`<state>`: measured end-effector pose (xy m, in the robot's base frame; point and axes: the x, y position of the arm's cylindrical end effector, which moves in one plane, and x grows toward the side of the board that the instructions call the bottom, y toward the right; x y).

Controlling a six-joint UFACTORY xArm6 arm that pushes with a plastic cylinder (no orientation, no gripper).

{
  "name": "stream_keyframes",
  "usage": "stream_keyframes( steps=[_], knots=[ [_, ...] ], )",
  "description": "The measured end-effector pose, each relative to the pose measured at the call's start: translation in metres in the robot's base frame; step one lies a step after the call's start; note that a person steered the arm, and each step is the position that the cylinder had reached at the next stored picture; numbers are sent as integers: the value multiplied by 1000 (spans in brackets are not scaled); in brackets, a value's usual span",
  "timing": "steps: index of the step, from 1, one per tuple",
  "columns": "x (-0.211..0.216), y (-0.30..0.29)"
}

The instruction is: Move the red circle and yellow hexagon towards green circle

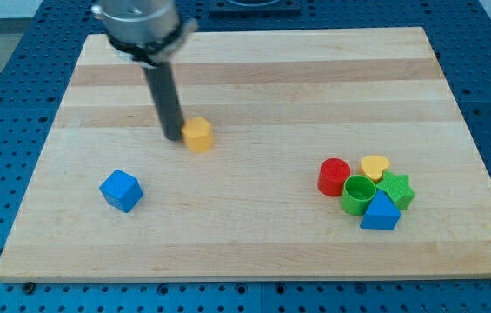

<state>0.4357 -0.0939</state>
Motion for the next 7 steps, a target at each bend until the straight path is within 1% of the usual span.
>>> stream_keyframes(
  steps=[1, 2, 4, 6, 7],
  knots=[
    [27, 35],
    [4, 38],
    [-2, 62],
    [32, 135],
    [20, 135]
  ],
)
